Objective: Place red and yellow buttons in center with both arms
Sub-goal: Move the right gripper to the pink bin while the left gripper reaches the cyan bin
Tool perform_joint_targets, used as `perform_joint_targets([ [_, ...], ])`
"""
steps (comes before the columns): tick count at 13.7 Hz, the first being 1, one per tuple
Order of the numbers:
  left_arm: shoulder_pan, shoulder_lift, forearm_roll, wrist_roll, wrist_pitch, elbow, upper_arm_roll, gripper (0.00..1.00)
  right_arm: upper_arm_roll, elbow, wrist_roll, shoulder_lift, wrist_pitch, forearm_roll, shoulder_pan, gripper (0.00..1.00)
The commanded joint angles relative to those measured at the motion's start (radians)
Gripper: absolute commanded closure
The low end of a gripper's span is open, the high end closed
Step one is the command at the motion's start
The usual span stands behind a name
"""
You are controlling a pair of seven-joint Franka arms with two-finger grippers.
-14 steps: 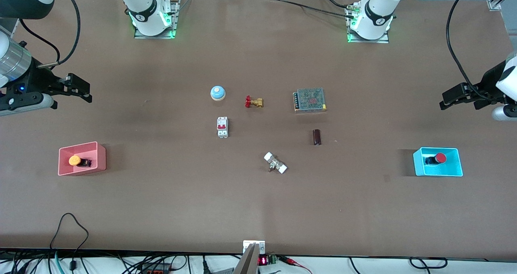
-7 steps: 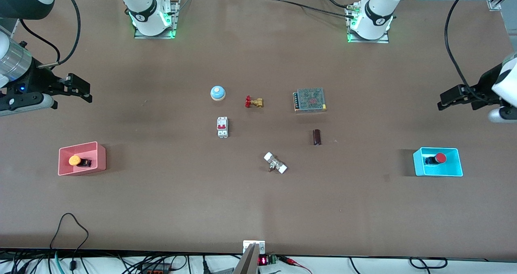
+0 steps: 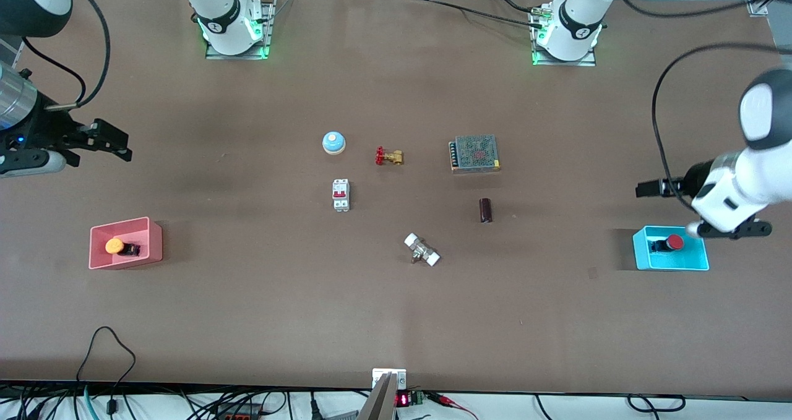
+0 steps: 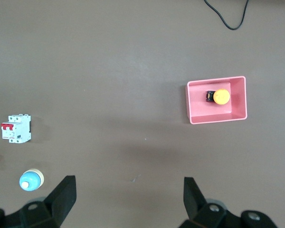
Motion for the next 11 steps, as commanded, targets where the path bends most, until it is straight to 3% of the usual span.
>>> perform_joint_targets([
  [1, 0.058, 0.131, 0.009, 0.006, 0.053, 0.071, 0.014, 0.00, 0.003, 0.002, 0.016, 0.027, 0.010, 0.019, -0.030, 0.00],
  [4, 0.136, 0.217, 0.005, 0.014, 0.206, 0.070, 0.014, 0.00, 0.003, 0.004, 0.004, 0.093, 0.039, 0.019, -0.083, 0.00],
  [7, 0.152, 0.286, 0.005, 0.076, 0.274, 0.067, 0.014, 0.00, 0.005, 0.004, 0.002, 0.170, 0.082, 0.013, -0.119, 0.00],
  [11, 0.166, 0.314, 0.017, 0.124, 0.372, 0.060, 0.014, 0.00, 0.015, -0.012, -0.124, 0.282, 0.253, -0.013, -0.179, 0.00],
])
